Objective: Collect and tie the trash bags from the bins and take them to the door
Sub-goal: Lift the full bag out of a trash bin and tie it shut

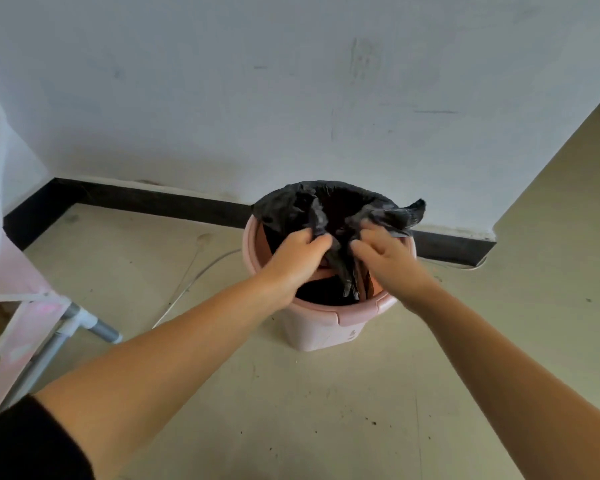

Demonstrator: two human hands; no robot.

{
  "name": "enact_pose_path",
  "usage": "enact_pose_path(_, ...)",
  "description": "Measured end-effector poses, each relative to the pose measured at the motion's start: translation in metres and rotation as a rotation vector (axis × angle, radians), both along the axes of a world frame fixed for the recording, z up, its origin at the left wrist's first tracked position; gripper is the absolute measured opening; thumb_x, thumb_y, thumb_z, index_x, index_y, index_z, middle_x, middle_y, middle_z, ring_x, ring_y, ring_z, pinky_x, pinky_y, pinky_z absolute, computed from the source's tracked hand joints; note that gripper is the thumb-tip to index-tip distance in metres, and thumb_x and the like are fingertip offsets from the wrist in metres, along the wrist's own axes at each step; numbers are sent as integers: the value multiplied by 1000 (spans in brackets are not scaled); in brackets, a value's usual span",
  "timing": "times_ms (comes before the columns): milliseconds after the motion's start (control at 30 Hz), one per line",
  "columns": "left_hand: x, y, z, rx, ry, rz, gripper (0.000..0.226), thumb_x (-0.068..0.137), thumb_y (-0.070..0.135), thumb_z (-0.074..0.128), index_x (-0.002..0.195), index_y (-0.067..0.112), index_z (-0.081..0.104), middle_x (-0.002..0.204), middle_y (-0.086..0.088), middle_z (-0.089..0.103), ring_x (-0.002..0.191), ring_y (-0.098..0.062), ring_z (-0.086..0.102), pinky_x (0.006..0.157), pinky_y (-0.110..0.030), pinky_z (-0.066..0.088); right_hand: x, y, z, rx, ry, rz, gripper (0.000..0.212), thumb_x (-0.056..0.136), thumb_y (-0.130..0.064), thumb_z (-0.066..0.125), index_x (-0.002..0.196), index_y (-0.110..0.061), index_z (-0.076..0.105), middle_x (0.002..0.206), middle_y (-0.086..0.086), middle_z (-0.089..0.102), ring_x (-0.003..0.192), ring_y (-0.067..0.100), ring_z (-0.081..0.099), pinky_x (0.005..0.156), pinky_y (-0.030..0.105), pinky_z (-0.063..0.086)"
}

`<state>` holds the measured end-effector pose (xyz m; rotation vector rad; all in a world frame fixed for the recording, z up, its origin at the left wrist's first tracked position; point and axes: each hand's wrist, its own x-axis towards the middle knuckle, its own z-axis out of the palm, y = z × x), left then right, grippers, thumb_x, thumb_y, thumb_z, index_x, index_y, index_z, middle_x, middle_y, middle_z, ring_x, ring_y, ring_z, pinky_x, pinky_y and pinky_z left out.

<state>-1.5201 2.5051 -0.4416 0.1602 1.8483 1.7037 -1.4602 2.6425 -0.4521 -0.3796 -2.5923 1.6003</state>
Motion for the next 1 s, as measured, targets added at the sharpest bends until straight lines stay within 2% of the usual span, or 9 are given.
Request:
enact_pose_path(67,-1,11,1,38,-58,4,22,97,13,41,100,18,63,110,-10,66,103,-23,64,91,-42,53,-1,-10,-8,-140,-58,87,20,90,-29,58,85,-13,48,80,-6,54,70,4,53,72,26,46)
enact_pose_path(233,-17,-3,4,17,-208,-119,24,94,23,50,110,13,65,106,-10,69,94,-19,67,83,-29,54,-6,-12,-19,-24,-71,-34,53,86,-18,64,130,-23,34,101,-7,58,94,10,58,86,28,50)
enact_pose_path(367,-47,-17,-11,-102,-260,246,41,89,42,58,120,16,54,117,-12,61,94,-24,63,82,-38,53,-14,-4,-20,49,-190,-27,17,86,-5,48,101,-6,56,89,7,63,88,22,60,87,40,53)
enact_pose_path(433,-63,-13,-13,-71,-306,320,60,77,51,68,128,28,48,120,-7,59,104,-28,61,89,-44,52,-15,1,-19,-42,-268,-14,19,85,-6,47,94,8,56,84,16,61,83,26,59,94,52,49)
enact_pose_path(500,-77,-2,-12,-36,-343,324,55,71,48,75,115,21,57,113,-6,64,101,-27,63,85,-43,54,-15,3,-17,-113,-305,-1,22,85,-5,47,97,12,55,89,26,63,87,35,61,97,56,45)
enact_pose_path(600,-95,16,-20,-107,-181,363,32,79,18,66,110,11,62,114,-12,65,89,-23,62,67,-33,54,-11,4,-17,-144,-308,-4,18,88,-2,45,94,5,60,102,28,65,103,39,61,98,49,48)
enact_pose_path(700,-83,27,-18,-177,161,259,37,81,-1,42,96,15,72,107,4,67,93,-12,63,81,-27,52,-15,9,-24,-263,-235,-211,20,89,-3,44,83,-9,63,93,18,68,97,34,63,95,44,51)
enact_pose_path(833,-27,23,-19,-327,507,-153,33,95,9,41,83,20,69,81,-2,68,77,-15,61,67,-25,44,-20,13,-23,-690,-109,-294,24,95,-3,41,105,-1,63,101,14,68,94,24,65,90,40,54)
enact_pose_path(1000,-11,22,-13,-84,406,-242,28,95,10,44,94,25,67,97,0,70,97,-14,65,85,-27,52,-16,3,-21,-665,-164,102,23,96,-16,49,119,-17,56,107,3,67,100,15,64,90,27,52)
